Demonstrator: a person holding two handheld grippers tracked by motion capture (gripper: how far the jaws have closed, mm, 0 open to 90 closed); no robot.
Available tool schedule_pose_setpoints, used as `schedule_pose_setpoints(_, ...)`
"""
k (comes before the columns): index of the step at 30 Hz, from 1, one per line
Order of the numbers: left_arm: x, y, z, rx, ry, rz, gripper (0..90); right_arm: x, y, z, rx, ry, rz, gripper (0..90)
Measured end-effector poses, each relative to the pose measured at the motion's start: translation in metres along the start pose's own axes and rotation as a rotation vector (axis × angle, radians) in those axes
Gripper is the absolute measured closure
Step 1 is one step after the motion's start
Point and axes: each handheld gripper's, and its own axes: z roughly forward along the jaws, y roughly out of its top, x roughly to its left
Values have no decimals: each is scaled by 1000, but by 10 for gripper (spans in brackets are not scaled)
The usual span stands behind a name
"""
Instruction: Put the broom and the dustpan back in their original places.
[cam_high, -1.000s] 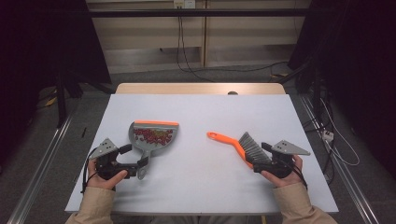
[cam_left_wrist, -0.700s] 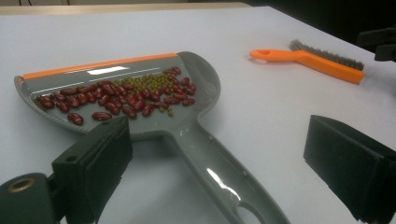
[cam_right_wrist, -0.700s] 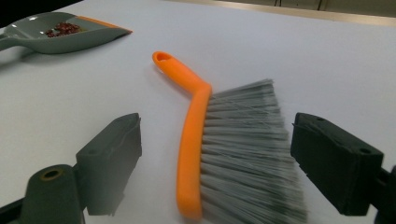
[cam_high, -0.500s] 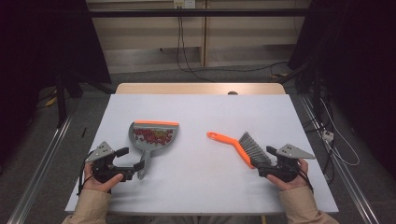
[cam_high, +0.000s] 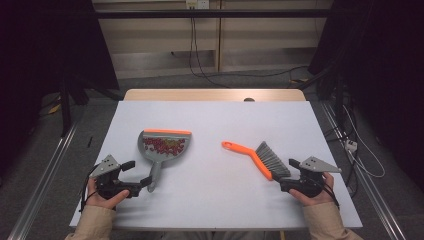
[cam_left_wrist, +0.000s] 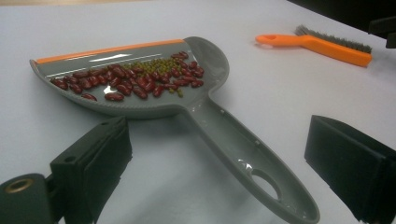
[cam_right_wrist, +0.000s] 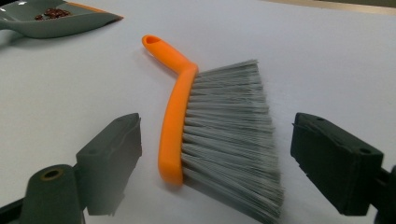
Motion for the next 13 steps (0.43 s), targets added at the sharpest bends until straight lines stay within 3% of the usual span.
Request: schedule_pose_setpoints(13, -3, -1, 3, 3, -5, 11, 72, 2, 0, 3, 9, 8, -6, 165)
